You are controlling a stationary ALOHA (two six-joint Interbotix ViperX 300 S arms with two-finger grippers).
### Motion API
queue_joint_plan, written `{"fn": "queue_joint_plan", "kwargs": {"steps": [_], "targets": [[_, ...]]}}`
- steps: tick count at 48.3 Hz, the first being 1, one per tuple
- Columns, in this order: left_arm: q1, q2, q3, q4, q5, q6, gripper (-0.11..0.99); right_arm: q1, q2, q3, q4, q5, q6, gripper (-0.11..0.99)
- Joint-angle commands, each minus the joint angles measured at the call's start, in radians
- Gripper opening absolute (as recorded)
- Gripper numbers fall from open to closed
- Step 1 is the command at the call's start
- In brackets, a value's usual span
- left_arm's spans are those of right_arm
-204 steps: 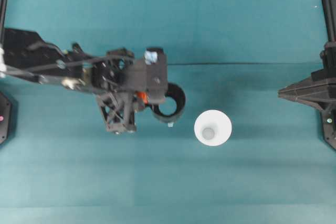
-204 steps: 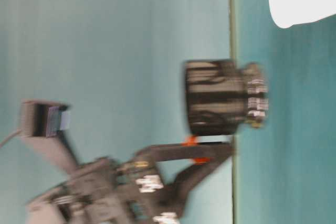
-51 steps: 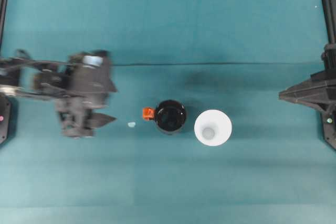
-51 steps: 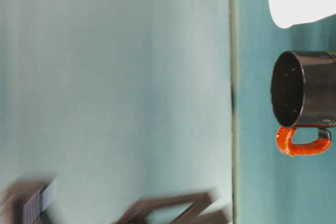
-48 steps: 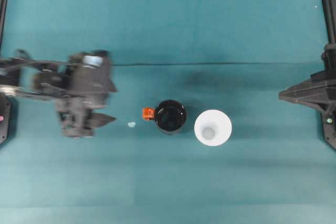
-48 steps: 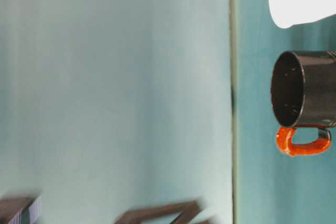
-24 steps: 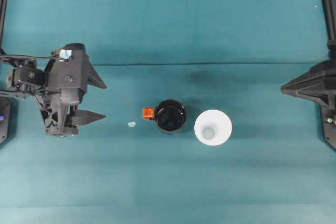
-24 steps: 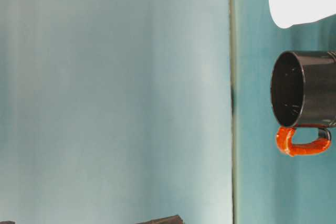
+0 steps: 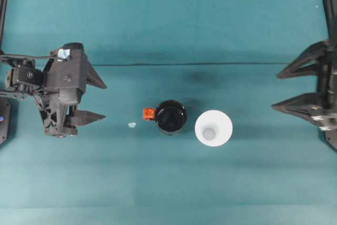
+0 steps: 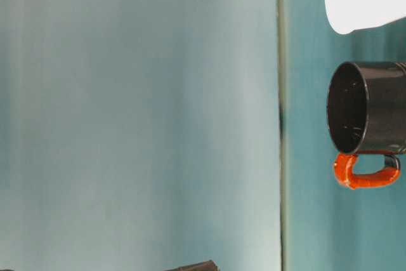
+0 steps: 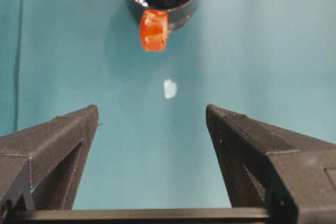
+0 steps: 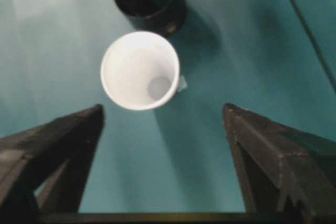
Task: Put the paper cup into the moved red handle cup holder.
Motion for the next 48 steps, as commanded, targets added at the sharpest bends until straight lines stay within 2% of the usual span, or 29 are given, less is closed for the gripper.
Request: {"fn": "queue_joint_plan", "kwargs": {"steps": [1, 12, 17, 23, 26, 36, 40, 48], "targets": [[-0.002, -0.011, -0.009, 0.003, -0.006, 0.000, 0.91, -0.005, 0.161, -0.048, 0.003, -0.003, 0.014, 0.96], [-0.002, -0.011, -0.006, 0.003, -0.006, 0.002, 0.91, -0.011, 0.350, -0.118, 0.003, 0.035, 0.044, 0.96], [-0.002, -0.011, -0.003, 0.003, -0.005, 0.002, 0.91, -0.011, 0.434, -0.137, 0.003, 0.032, 0.069, 0.96], [-0.002, -0.012, 0.000, 0.003, -0.006, -0.003, 0.91, -0.009, 0.529, -0.156, 0.003, 0.014, 0.080, 0.96], [-0.002, -0.012, 0.000, 0.003, -0.005, -0.005, 0.91, -0.009, 0.565, -0.166, 0.008, 0.003, 0.080, 0.96], [-0.002, -0.012, 0.006, 0.003, -0.006, -0.005, 0.91, 0.000, 0.658, -0.179, 0.040, -0.051, 0.078, 0.96], [-0.002, -0.012, 0.011, 0.003, -0.005, -0.005, 0.91, 0.009, 0.693, -0.175, 0.043, -0.069, 0.078, 0.96], [-0.002, -0.012, 0.011, 0.003, -0.006, -0.006, 0.91, 0.011, 0.738, -0.169, 0.043, -0.083, 0.078, 0.96]]}}
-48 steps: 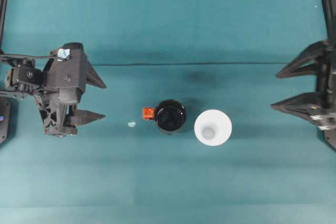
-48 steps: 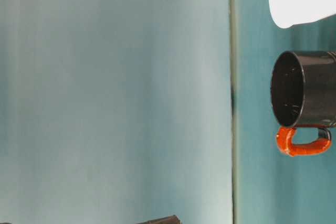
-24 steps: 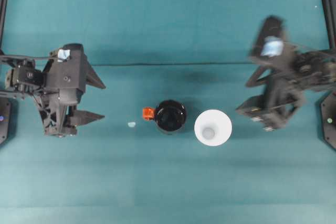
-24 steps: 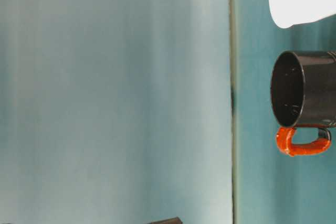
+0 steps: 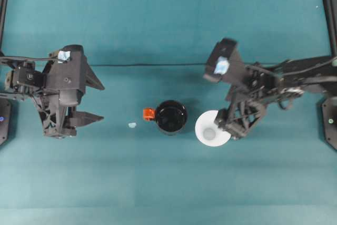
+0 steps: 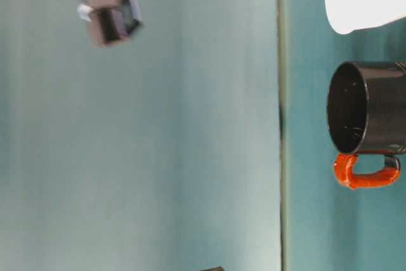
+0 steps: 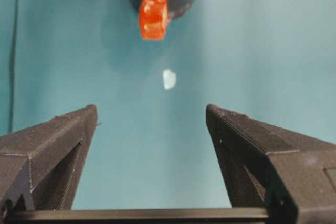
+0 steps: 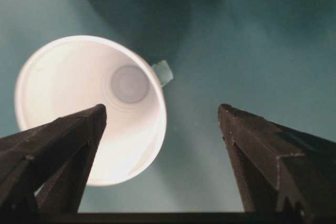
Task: Put the paper cup into the moved red handle cup holder.
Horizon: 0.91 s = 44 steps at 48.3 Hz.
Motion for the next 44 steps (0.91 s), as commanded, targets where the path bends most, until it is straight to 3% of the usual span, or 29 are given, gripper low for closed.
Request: {"fn": "queue_joint_plan", "kwargs": {"steps": [1, 22, 27, 31, 38, 44], "targets": [[-0.002, -0.011, -0.011, 0.002, -0.006, 0.000, 0.91, 0.003, 0.066, -0.006, 0.002, -0.009, 0.009, 0.96], [-0.002, -0.011, -0.012, 0.002, -0.006, 0.000, 0.91, -0.006, 0.075, -0.005, 0.003, -0.011, 0.012, 0.92], [-0.002, -0.011, -0.012, 0.002, -0.006, 0.000, 0.91, -0.006, 0.077, -0.012, 0.003, -0.006, 0.014, 0.85], [-0.002, -0.011, -0.012, 0.002, -0.006, -0.002, 0.91, -0.005, 0.078, -0.021, 0.011, -0.003, 0.014, 0.67], [-0.002, -0.009, -0.014, 0.002, -0.005, 0.000, 0.91, -0.005, 0.078, -0.032, 0.043, 0.005, 0.011, 0.24], [-0.002, -0.009, -0.012, 0.002, -0.005, 0.000, 0.91, -0.003, 0.078, -0.034, 0.066, 0.005, 0.011, 0.00]]}}
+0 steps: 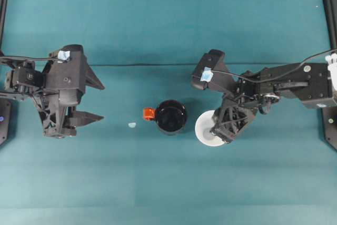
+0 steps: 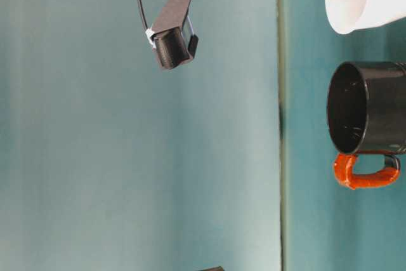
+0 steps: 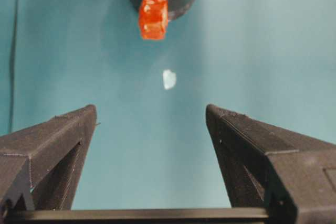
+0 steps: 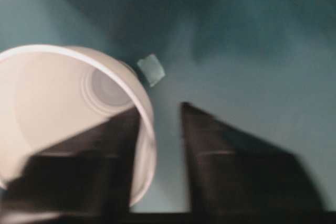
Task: Put the paper cup into the moved red handle cup holder.
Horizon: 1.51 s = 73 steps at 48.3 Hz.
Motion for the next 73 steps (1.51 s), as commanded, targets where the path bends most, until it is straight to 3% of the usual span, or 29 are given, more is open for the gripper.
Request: {"fn": "queue_joint_plan", "kwargs": {"steps": [1, 3, 8, 19, 26, 32, 36, 41, 44, 48, 54, 73], "targets": [[-0.002, -0.009, -0.012, 0.002, -0.006, 0.000, 0.91, 0.003, -0.011, -0.015, 0.018, -0.002, 0.009, -0.02], [-0.002, -0.009, -0.012, 0.002, -0.005, 0.000, 0.91, 0.003, -0.011, -0.015, 0.026, 0.000, 0.009, -0.06], [-0.002, -0.009, -0.012, 0.002, -0.005, 0.000, 0.91, 0.003, -0.011, -0.015, 0.029, 0.000, 0.009, -0.11], [-0.002, -0.008, -0.014, 0.002, -0.006, 0.002, 0.91, 0.003, -0.017, -0.020, 0.051, 0.005, 0.009, -0.11], [-0.002, -0.006, -0.014, 0.002, -0.006, -0.005, 0.90, -0.006, -0.074, -0.089, 0.055, 0.104, 0.009, -0.11], [-0.002, -0.008, -0.014, 0.002, -0.006, -0.011, 0.90, -0.032, -0.146, -0.190, 0.043, 0.239, 0.003, -0.11], [-0.002, -0.008, -0.015, 0.002, -0.006, -0.011, 0.90, -0.044, -0.187, -0.279, 0.015, 0.345, 0.002, -0.11], [-0.002, -0.008, -0.014, 0.000, -0.006, -0.011, 0.90, -0.044, -0.201, -0.373, -0.028, 0.459, 0.002, -0.11], [-0.002, -0.009, -0.014, 0.002, -0.006, -0.012, 0.90, -0.044, -0.192, -0.408, -0.040, 0.506, 0.000, -0.11], [-0.002, -0.009, -0.014, 0.002, -0.006, -0.012, 0.90, -0.044, -0.166, -0.446, -0.046, 0.549, -0.003, -0.11], [-0.002, -0.009, -0.015, 0.002, -0.005, -0.012, 0.90, -0.044, -0.118, -0.486, -0.049, 0.538, -0.009, -0.11], [-0.002, -0.009, -0.014, 0.002, -0.006, -0.014, 0.90, -0.043, 0.097, -0.626, -0.049, 0.499, -0.078, -0.11]]}}
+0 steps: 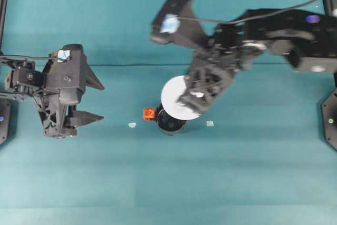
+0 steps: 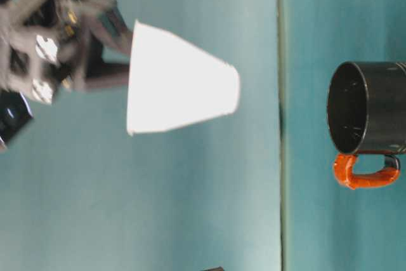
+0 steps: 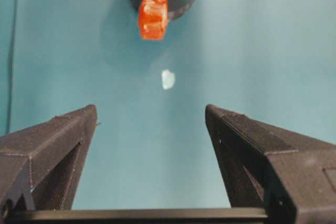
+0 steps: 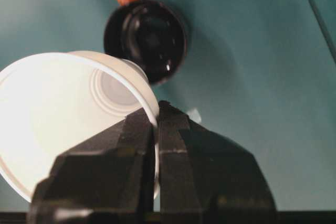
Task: Put the paper cup into the moved red handle cup holder.
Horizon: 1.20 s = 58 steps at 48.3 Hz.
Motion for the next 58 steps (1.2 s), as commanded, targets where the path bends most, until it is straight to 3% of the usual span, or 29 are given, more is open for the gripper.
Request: {"fn": "queue_joint_plan", "kwargs": {"steps": [1, 13, 43, 54, 58], "targets": [[-0.002, -0.009, -0.012, 0.003, -0.005, 0.000, 0.90, 0.003, 0.058, -0.040, -0.002, -0.005, -0.026, -0.11], [-0.002, -0.009, -0.011, 0.003, -0.006, 0.002, 0.90, 0.003, 0.143, -0.040, -0.002, -0.031, -0.063, -0.11], [-0.002, -0.009, -0.009, 0.003, -0.005, 0.002, 0.90, 0.006, 0.181, 0.098, -0.006, -0.221, -0.057, -0.11], [-0.002, -0.009, -0.009, 0.003, -0.005, 0.002, 0.90, 0.006, 0.186, 0.098, -0.020, -0.219, -0.060, -0.11], [-0.002, -0.009, -0.009, 0.003, -0.005, 0.002, 0.90, 0.006, 0.186, 0.098, -0.018, -0.219, -0.060, -0.11]]}}
